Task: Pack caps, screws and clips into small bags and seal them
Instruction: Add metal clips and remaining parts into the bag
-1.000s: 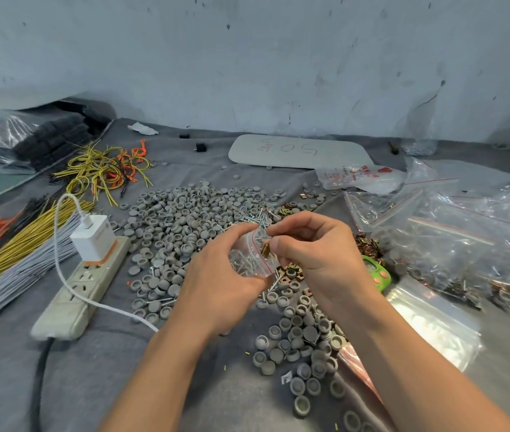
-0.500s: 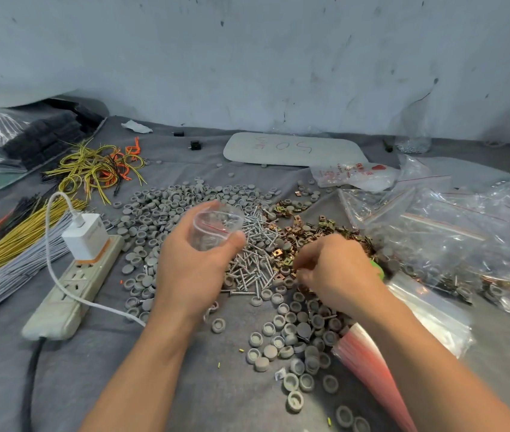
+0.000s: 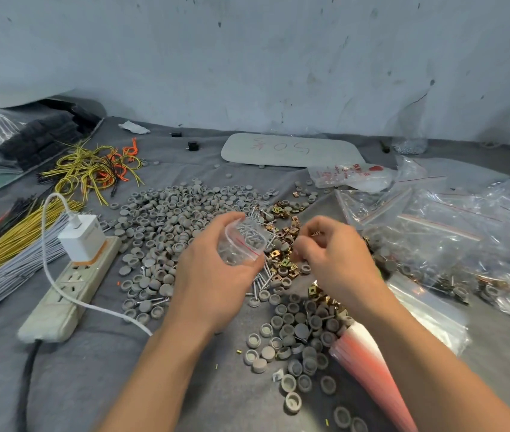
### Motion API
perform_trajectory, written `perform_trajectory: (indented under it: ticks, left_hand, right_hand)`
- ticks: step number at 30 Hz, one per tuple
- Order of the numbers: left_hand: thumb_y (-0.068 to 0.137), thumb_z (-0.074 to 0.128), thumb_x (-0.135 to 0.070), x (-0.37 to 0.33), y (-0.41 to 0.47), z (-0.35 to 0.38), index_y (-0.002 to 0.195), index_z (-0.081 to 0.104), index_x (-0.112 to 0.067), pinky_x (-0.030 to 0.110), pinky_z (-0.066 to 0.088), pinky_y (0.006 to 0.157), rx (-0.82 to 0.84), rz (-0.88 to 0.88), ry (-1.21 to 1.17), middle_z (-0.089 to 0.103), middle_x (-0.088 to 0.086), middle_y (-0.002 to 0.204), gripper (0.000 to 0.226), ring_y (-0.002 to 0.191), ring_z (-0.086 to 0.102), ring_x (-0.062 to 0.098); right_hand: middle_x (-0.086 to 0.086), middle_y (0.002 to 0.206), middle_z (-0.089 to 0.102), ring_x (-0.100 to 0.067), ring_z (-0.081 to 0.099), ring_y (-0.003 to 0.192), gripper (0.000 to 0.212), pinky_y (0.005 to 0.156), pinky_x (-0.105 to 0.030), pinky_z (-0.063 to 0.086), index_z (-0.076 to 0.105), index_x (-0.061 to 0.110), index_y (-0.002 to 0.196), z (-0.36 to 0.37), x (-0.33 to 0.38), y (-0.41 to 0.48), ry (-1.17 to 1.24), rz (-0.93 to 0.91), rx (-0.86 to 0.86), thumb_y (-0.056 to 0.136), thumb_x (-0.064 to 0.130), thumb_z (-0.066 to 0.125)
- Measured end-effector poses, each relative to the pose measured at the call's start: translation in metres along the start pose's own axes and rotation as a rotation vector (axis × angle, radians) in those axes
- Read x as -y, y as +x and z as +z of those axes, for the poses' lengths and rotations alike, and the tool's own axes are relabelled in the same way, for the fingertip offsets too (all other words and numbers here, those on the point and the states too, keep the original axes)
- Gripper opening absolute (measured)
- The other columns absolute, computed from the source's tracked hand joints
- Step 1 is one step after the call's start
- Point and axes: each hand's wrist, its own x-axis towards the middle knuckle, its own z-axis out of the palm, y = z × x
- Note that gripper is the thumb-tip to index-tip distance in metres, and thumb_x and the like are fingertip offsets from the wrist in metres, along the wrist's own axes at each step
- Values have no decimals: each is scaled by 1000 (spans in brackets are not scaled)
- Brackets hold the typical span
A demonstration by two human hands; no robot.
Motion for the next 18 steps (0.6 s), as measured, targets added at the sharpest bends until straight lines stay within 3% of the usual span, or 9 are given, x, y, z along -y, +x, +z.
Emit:
perform_trajectory:
  ticks: [2, 5, 8, 12, 15, 18]
  left_hand:
    - [77, 86, -39, -2, -2, 6, 128, 55, -55, 6, 44, 70, 49, 6, 52, 64, -24, 106, 62, 93, 61, -9]
    - [76, 85, -33, -3, -3, 12, 129, 54, -54, 14, 44, 78, 75, 14, 80, 66, -22, 112, 64, 98, 63, -1]
    - [76, 83, -28, -3, -2, 14, 129, 54, -53, 17, 45, 73, 101, 9, 100, 67, -19, 109, 66, 93, 64, 2]
    - [73, 83, -20, -3, -3, 15, 130, 52, -53, 12, 40, 71, 133, 26, 143, 65, -22, 108, 72, 94, 61, -2]
    - [73, 85, -22, -4, -2, 15, 131, 51, -55, 12, 40, 73, 140, 15, 148, 64, -24, 110, 75, 96, 60, -3]
    - [74, 83, -23, -4, -2, 14, 132, 51, -53, 24, 50, 80, 135, 15, 135, 67, -20, 109, 73, 96, 64, 3]
  right_hand:
    - [-2, 72, 76, -10, 56, 52, 10, 46, -18, 42, 71, 20, 87, -5, 7, 0, 307, 18, -34, 95, 13, 70]
    - [-11, 72, 76, -22, 68, 61, 13, 58, -26, 56, 77, 17, 88, -9, 16, -5, 498, -35, 17, 86, 4, 78]
    - [-1, 75, 79, -15, 76, 71, 23, 66, -23, 59, 80, 20, 87, -3, 20, -7, 378, -120, 38, 85, -3, 76]
    - [18, 77, 78, 0, 75, 75, 29, 69, -17, 58, 83, 28, 86, 4, 25, -8, 163, -199, 16, 82, 0, 77]
    - [16, 73, 77, -4, 74, 70, 26, 67, -23, 60, 83, 27, 79, 5, 28, -9, 187, -194, 20, 78, 1, 81]
    - [11, 69, 76, -10, 72, 64, 23, 61, -22, 57, 81, 24, 75, 4, 26, -7, 191, -195, 8, 74, 1, 84]
